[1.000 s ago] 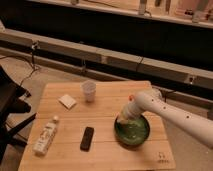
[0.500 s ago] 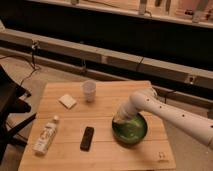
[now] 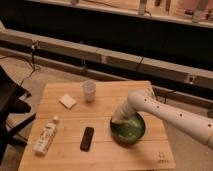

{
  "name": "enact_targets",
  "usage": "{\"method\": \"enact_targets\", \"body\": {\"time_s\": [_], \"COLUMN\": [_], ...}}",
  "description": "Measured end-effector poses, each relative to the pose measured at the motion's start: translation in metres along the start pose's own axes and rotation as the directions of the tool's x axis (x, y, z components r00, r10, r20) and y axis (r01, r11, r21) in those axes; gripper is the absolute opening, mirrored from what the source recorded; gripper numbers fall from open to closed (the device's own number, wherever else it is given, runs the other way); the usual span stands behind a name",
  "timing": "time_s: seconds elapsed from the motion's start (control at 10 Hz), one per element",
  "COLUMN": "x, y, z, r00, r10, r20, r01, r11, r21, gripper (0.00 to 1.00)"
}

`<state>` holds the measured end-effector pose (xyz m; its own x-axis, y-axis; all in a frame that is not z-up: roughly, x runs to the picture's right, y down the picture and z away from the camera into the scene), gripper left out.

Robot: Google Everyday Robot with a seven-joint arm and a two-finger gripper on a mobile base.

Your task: Push the ceramic bowl across the table

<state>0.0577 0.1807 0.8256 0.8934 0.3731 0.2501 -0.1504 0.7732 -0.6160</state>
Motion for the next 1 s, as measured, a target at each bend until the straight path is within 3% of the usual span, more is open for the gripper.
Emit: {"method": "enact_targets", "body": {"time_s": [1.0], "x": [-0.021], "y": [0.003], "z": [0.006], "r00": [0.999], "r10": [-0.051], "r20": [0.007], "r01": [0.051], "r11": [0.999], "r21": [-0.006], "gripper": [0.04]}}
